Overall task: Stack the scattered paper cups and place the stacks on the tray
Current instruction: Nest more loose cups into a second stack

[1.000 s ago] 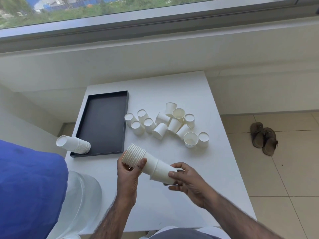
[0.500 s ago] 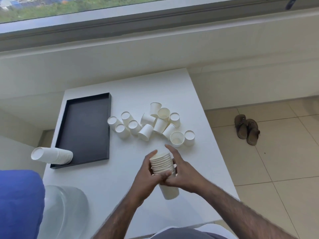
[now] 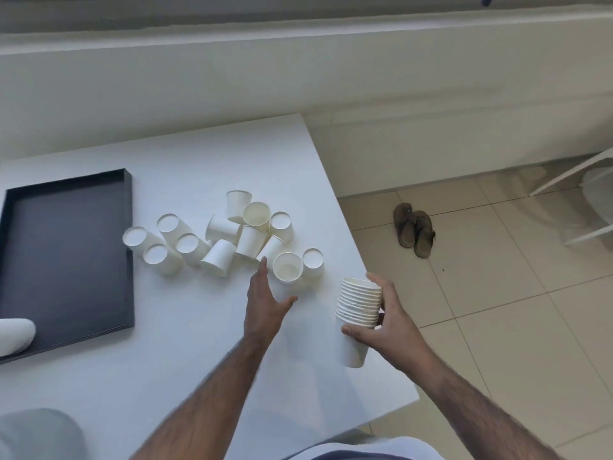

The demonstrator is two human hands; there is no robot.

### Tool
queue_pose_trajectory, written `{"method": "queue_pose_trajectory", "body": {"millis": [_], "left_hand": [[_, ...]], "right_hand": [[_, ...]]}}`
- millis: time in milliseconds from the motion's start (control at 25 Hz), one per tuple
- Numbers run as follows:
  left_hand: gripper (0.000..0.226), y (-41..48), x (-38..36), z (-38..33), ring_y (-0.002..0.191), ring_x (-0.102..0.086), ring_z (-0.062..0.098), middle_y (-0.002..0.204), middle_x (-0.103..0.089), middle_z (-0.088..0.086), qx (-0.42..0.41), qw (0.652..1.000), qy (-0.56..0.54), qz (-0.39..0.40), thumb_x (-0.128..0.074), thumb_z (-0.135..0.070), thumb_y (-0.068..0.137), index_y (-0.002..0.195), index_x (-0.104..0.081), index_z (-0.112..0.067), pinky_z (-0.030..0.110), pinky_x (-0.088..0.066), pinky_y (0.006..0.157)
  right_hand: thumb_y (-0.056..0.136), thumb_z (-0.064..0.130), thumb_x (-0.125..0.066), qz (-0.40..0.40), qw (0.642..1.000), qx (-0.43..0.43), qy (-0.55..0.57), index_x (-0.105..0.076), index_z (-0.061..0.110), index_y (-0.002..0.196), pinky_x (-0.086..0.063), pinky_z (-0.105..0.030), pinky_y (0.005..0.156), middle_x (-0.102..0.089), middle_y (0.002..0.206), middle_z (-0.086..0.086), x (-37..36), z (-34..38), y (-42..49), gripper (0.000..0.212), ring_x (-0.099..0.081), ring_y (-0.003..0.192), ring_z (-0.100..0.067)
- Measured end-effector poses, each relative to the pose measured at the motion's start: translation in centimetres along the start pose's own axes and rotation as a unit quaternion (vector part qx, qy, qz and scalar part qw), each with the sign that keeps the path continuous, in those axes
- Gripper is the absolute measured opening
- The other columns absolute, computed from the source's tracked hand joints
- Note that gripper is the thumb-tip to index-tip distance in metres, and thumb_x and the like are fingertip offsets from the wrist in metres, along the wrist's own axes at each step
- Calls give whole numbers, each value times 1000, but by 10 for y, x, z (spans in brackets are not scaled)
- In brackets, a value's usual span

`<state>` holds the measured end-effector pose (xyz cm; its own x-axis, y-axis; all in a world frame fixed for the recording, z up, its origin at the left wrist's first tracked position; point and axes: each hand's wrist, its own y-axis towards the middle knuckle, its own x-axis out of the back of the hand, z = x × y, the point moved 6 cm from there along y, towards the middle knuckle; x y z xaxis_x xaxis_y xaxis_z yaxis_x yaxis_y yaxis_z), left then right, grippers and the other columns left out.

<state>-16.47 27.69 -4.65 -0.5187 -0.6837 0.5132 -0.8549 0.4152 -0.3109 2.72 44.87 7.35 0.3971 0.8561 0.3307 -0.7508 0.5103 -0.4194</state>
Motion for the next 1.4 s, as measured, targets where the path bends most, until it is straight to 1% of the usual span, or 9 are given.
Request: {"method": "queue_pose_trajectory", "body": {"millis": [160,360,560,720,840,1000,1120,1320,1400], "left_hand": [[105,22,-15,8,139,-48,22,147,-55,-4,9,997,2,-72,-97,-32,68,156,-39,-25,40,-36,115],[85,29,-26,-2,141,-45,25,147,-52,3,-17,992,26,-121,-97,-35,66,141,-58,-21,49,-35,118],[69,12,-8,-2,123,-59,31,125,-66,4,0,990,-55,-130,-93,-22,70,128,-58,-14,51,-47,105],[64,-34,16,-7,107,-61,8,116,-64,-16,-26,996,-73,-48,-88,-32,71,115,-46,-51,26,-50,86],[64,-66,31,-22,107,-61,-2,118,-63,-23,-69,996,-60,15,-86,-41,67,117,-49,-55,16,-48,82],[64,-82,39,-45,102,-65,4,116,-64,-22,-104,991,-56,57,-88,-45,68,122,-53,-49,28,-58,76],[64,-88,35,-60,99,-66,3,113,-65,-22,-97,989,-64,90,-88,-47,68,120,-53,-56,23,-57,71],[57,-93,8,-92,106,-73,13,119,-73,-10,-107,972,-144,153,-89,-35,80,127,-59,-43,37,-64,82],[68,-93,-6,-98,112,-71,16,125,-72,-7,-118,960,-139,211,-92,-33,77,136,-59,-33,40,-63,87]], "right_hand": [[60,45,-89,-23,999,-18,-15,-32,64,138,-56,-18,72,-62,111,35,17,-20,-12,99,-67,96,2],[60,45,-89,-24,999,-17,-21,-32,64,138,-57,-17,74,-62,111,34,20,-27,-20,98,-67,98,-1],[60,45,-88,-30,999,15,-12,-31,65,137,-60,-26,78,-61,110,35,17,-6,-14,97,-67,97,-1],[58,52,-87,-87,993,72,28,-33,59,135,-60,-24,76,-59,108,38,6,30,-1,95,-66,95,1],[63,46,-88,-116,984,116,72,-35,53,133,-58,-21,74,-61,108,36,-11,55,7,88,-66,95,0],[72,30,-91,-124,976,143,105,-36,50,131,-61,-26,74,-62,107,33,-30,66,11,83,-67,93,-4],[67,40,-90,-101,978,130,130,-38,56,127,-60,-24,72,-65,106,31,-37,62,10,81,-70,92,-4],[60,36,-92,-64,981,88,162,-42,54,127,-63,-35,77,-66,111,26,-45,33,0,86,-70,101,-8],[58,35,-92,-81,979,74,170,-43,54,125,-63,-34,74,-65,110,28,-35,21,-2,85,-70,99,-4]]}}
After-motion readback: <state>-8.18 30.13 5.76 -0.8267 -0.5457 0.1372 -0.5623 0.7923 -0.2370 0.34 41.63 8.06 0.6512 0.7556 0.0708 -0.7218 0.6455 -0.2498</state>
